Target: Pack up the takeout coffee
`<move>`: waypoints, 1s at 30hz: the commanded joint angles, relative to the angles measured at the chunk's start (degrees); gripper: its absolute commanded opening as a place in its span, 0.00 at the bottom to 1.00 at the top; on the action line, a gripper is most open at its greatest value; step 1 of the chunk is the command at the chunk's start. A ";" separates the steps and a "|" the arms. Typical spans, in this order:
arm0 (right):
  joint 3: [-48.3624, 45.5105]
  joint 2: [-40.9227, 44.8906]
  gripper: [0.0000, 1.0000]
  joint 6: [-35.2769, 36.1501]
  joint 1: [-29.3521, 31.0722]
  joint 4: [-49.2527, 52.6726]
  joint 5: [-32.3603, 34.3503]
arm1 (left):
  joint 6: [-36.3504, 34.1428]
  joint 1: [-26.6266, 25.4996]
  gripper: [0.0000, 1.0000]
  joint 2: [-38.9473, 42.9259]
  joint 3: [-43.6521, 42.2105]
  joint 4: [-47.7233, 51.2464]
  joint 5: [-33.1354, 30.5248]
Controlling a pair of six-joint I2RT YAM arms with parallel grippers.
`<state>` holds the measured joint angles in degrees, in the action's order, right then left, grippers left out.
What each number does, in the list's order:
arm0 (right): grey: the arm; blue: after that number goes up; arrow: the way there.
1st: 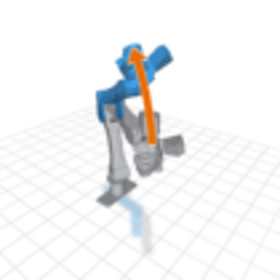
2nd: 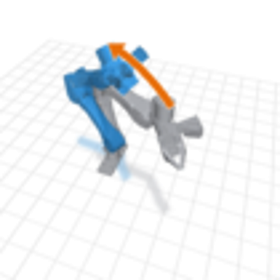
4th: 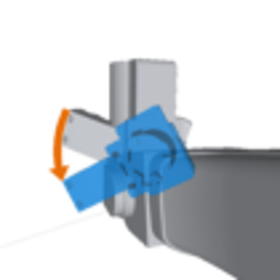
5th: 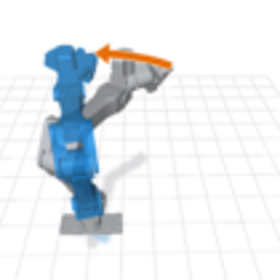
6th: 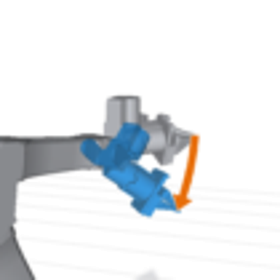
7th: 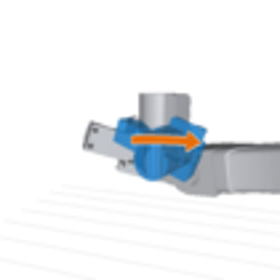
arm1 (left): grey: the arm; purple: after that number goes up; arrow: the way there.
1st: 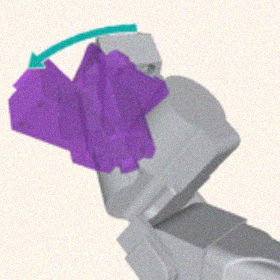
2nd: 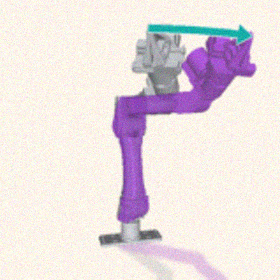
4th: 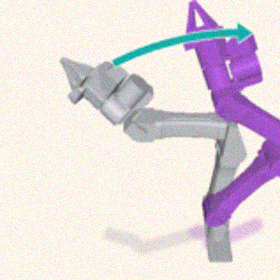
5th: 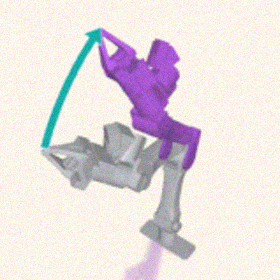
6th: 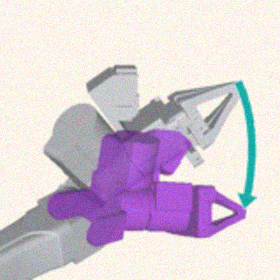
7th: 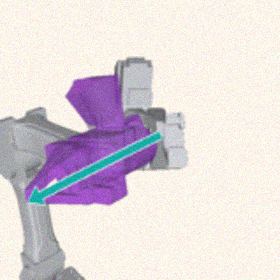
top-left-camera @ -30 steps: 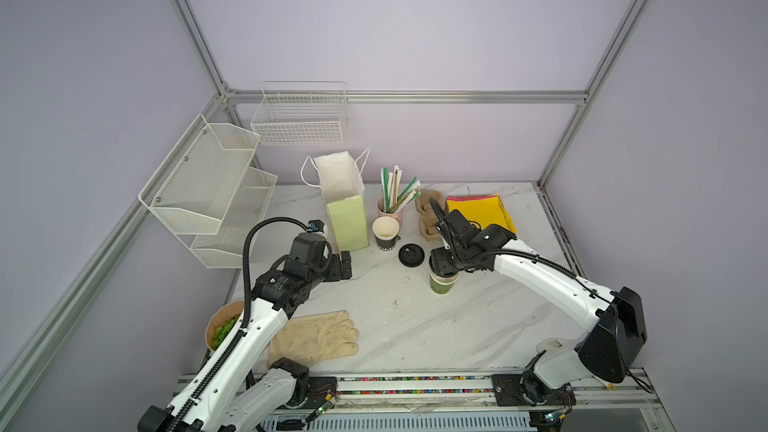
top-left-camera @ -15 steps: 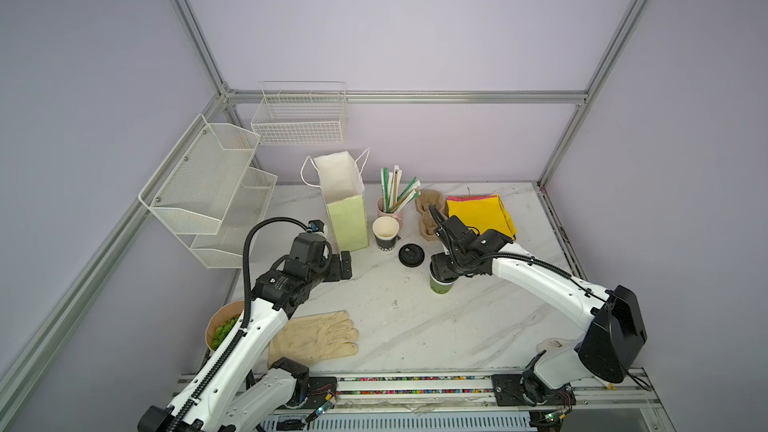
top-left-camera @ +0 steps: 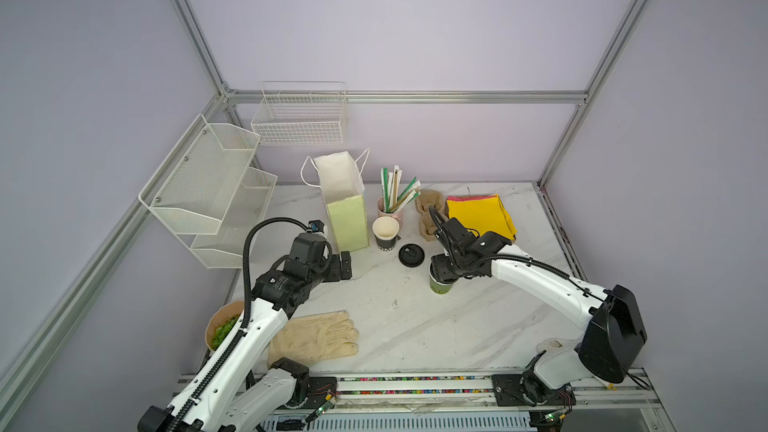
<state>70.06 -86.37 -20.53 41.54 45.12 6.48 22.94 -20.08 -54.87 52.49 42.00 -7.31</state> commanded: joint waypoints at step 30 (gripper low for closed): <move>2.09 0.29 0.61 -2.05 1.53 1.91 2.57 | -1.05 -0.14 1.00 0.38 1.48 -0.11 -0.94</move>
<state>70.41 -86.30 -21.74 42.52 45.74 7.94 22.92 -20.08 -54.87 52.49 42.15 -7.79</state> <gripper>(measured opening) 0.706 0.997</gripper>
